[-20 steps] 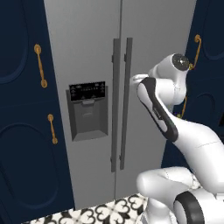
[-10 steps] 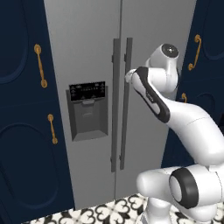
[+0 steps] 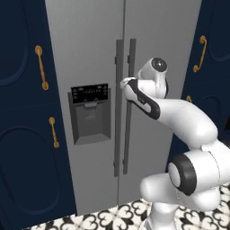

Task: Grab a lemon wedge from the fridge and one ice cube from the ice bowl, and put them in the glass of lemonade.

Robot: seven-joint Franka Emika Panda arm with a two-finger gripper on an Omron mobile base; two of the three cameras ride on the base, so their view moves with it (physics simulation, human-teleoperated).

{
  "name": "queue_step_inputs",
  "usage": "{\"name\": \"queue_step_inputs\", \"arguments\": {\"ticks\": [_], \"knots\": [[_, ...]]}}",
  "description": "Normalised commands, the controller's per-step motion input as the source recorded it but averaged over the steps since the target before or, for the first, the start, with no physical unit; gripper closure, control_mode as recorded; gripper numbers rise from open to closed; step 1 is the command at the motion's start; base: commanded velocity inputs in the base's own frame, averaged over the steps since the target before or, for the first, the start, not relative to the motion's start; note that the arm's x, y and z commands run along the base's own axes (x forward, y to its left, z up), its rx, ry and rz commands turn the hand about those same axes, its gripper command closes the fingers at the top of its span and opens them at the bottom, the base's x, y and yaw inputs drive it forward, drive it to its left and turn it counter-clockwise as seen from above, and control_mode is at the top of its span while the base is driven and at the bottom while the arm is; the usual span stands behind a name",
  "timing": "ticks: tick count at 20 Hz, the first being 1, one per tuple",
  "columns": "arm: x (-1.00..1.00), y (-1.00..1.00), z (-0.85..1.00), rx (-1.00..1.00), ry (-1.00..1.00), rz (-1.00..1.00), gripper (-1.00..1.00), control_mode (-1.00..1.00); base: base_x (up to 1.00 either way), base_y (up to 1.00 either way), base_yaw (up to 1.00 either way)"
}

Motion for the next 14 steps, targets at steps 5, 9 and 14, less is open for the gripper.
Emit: {"name": "queue_step_inputs", "arguments": {"ticks": [5, 9, 14], "knots": [[0.22, -0.15, 0.0, 0.0, -0.01, 0.0, -1.0, -1.0, 0.0, 0.0, 0.0], [0.31, -0.07, 0.0, 0.0, 0.0, 0.0, -1.0, -1.0, 0.0, 0.0, 0.0], [0.53, 0.0, -0.29, 0.0, 0.0, 0.0, -1.0, -1.0, 0.0, 0.0, 0.0]]}}
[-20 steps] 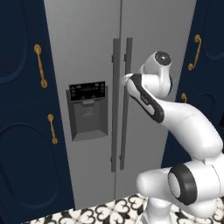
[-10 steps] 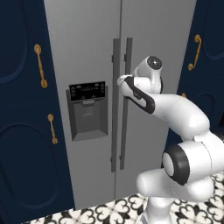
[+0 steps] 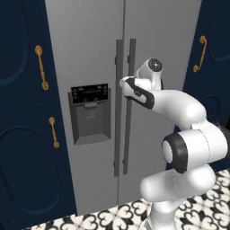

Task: Grab a lemon wedge from the fridge and one ice cube from the ice bowl, and put them in the glass of lemonade.

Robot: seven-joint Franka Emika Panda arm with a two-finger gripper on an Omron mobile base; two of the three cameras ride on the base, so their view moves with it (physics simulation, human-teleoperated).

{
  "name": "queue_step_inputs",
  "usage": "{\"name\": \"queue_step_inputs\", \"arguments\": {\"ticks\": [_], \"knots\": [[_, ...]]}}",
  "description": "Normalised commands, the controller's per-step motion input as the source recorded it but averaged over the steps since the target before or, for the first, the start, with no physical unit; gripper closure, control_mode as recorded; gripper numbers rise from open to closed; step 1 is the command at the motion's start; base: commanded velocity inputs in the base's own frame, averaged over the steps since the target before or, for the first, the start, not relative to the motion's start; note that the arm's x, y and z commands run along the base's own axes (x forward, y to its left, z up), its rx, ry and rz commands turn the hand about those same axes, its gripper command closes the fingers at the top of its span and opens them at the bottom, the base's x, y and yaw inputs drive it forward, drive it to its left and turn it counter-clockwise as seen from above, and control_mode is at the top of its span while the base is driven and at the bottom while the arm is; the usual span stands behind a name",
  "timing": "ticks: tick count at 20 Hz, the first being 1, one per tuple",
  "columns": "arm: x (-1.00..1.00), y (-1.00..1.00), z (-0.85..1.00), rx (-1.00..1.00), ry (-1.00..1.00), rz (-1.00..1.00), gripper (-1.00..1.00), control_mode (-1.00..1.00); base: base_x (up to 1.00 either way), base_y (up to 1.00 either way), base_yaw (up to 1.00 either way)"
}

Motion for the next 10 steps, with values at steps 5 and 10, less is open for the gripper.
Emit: {"name": "queue_step_inputs", "arguments": {"ticks": [5, 10], "knots": [[0.48, 0.0, -0.29, 0.0, 0.0, 0.0, -1.0, -1.0, 0.0, 0.0, 0.0], [0.42, 0.01, -0.29, 0.0, 0.0, 0.0, -1.0, -1.0, 0.0, 0.0, 0.0]]}}
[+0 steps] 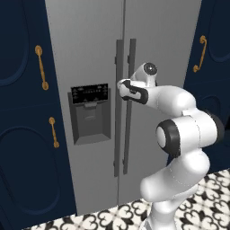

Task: Grab a lemon wedge from the fridge and one ice cube from the ice bowl, and put them in the glass of lemonade.

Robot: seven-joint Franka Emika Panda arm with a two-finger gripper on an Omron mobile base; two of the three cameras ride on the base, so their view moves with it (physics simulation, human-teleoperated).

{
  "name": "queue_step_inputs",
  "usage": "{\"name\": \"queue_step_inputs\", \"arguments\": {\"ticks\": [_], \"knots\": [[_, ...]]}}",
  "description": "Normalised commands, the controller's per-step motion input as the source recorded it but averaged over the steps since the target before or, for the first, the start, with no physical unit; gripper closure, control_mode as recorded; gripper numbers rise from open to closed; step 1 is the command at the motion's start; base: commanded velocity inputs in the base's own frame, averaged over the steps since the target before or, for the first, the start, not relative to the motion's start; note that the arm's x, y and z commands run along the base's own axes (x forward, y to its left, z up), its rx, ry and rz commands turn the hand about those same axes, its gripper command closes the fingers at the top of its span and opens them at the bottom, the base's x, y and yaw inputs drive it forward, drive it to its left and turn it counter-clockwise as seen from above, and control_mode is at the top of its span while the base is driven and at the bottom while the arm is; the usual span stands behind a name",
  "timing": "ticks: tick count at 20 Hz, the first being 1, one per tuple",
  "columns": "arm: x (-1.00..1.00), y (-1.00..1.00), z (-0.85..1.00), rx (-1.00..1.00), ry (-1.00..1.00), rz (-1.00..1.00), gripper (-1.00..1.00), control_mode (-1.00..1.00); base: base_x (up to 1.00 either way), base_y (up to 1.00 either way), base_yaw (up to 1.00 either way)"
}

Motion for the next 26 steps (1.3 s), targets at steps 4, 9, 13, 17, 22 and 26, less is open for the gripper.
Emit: {"name": "queue_step_inputs", "arguments": {"ticks": [4, 9, 13, 17, 22, 26], "knots": [[0.28, 0.05, -0.14, 0.0, 0.0, 0.0, -1.0, -1.0, 0.0, 0.0, 0.0], [0.2, 0.07, -0.02, 0.0, 0.0, 0.0, 1.0, -1.0, 0.0, 0.0, 0.0], [0.1, 0.03, 0.01, 0.0, 0.02, 0.0, 1.0, -1.0, 0.0, 0.0, 0.0], [0.0, -0.08, 0.02, 0.0, 0.02, 0.0, 1.0, -1.0, 0.0, 0.0, 0.0], [0.0, -0.46, 0.0, 0.0, -0.1, 0.0, 1.0, -1.0, 0.0, 0.0, 0.0], [-0.05, -0.64, 0.0, 0.0, -0.17, 0.0, 1.0, -1.0, 0.0, 0.0, 0.0]]}}
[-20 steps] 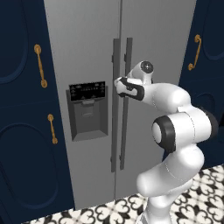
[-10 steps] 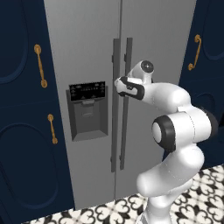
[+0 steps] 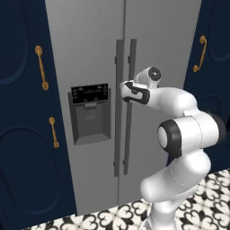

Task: Grab a lemon wedge from the fridge and one ice cube from the ice bowl, and put them in the glass of lemonade.

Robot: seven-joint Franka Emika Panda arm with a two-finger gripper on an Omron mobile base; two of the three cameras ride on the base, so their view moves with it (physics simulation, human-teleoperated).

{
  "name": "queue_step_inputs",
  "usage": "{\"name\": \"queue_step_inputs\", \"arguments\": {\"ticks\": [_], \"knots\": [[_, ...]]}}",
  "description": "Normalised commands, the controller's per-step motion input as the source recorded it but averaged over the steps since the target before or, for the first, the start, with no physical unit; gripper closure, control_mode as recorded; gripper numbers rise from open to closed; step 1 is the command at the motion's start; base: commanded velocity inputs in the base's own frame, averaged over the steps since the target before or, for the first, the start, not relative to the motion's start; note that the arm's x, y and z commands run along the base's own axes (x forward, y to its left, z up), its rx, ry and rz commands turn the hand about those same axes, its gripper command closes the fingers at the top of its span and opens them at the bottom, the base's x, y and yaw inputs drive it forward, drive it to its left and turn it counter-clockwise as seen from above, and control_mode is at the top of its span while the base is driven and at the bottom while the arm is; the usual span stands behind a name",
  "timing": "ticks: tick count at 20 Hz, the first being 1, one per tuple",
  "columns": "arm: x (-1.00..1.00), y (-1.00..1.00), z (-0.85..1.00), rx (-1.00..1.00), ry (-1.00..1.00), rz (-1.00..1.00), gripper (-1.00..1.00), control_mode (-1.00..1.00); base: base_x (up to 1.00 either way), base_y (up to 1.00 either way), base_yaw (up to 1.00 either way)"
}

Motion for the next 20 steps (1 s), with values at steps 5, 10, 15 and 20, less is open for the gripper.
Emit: {"name": "queue_step_inputs", "arguments": {"ticks": [5, 10, 15, 20], "knots": [[-0.42, -0.91, 0.13, 0.0, -0.06, 0.0, 1.0, -1.0, 0.0, 0.0, 0.0], [-0.71, -1.0, 0.43, 0.03, 0.0, 0.0, 1.0, -1.0, 0.0, 0.0, 0.0], [-0.76, -1.0, 0.31, 0.07, 0.0, -0.01, 1.0, -1.0, 0.0, 0.0, 0.0], [-0.72, -1.0, 0.37, 0.06, 0.02, -0.01, 1.0, -1.0, 0.0, 0.0, 0.0]]}}
